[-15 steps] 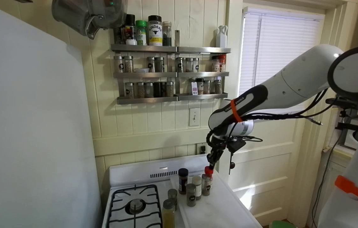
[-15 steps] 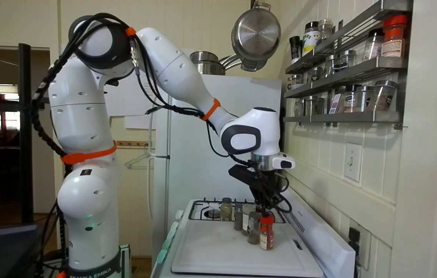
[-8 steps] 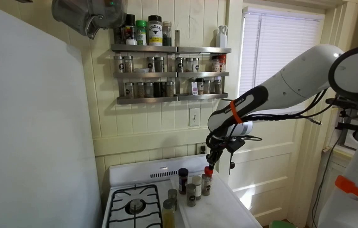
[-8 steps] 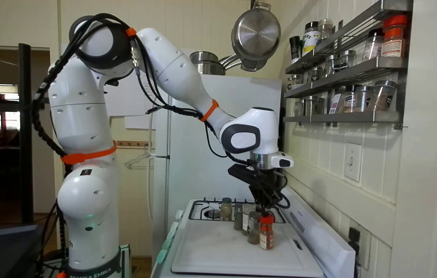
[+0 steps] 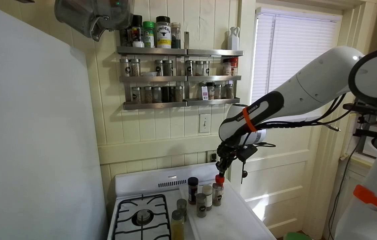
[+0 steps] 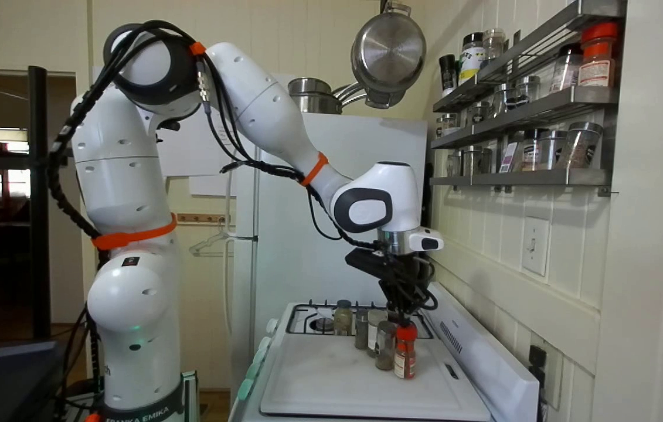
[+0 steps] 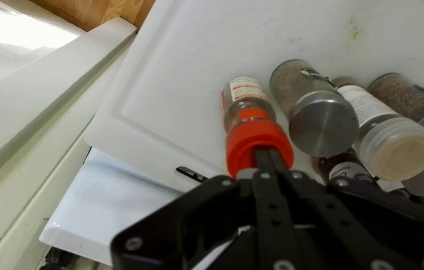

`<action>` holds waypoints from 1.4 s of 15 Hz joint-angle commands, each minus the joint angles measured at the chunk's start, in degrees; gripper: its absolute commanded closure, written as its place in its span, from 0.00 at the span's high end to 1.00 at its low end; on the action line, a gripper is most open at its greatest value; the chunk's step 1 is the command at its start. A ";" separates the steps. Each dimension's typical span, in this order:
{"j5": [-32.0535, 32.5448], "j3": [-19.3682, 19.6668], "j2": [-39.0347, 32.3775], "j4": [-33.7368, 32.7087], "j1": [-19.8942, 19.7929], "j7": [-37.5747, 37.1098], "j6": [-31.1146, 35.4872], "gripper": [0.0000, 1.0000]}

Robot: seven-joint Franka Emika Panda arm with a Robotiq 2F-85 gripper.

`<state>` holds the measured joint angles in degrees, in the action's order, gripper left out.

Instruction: Close the lid on the red container.

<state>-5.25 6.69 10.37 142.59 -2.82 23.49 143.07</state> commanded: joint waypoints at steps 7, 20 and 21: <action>2.91 -1.75 6.09 3.34 0.41 -4.47 2.34 0.31; 4.87 -1.71 14.39 6.96 0.44 -7.26 1.44 1.00; 4.74 -1.66 14.86 7.23 0.52 -7.22 1.41 1.00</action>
<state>-1.79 4.76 22.14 147.45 -2.70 17.96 144.66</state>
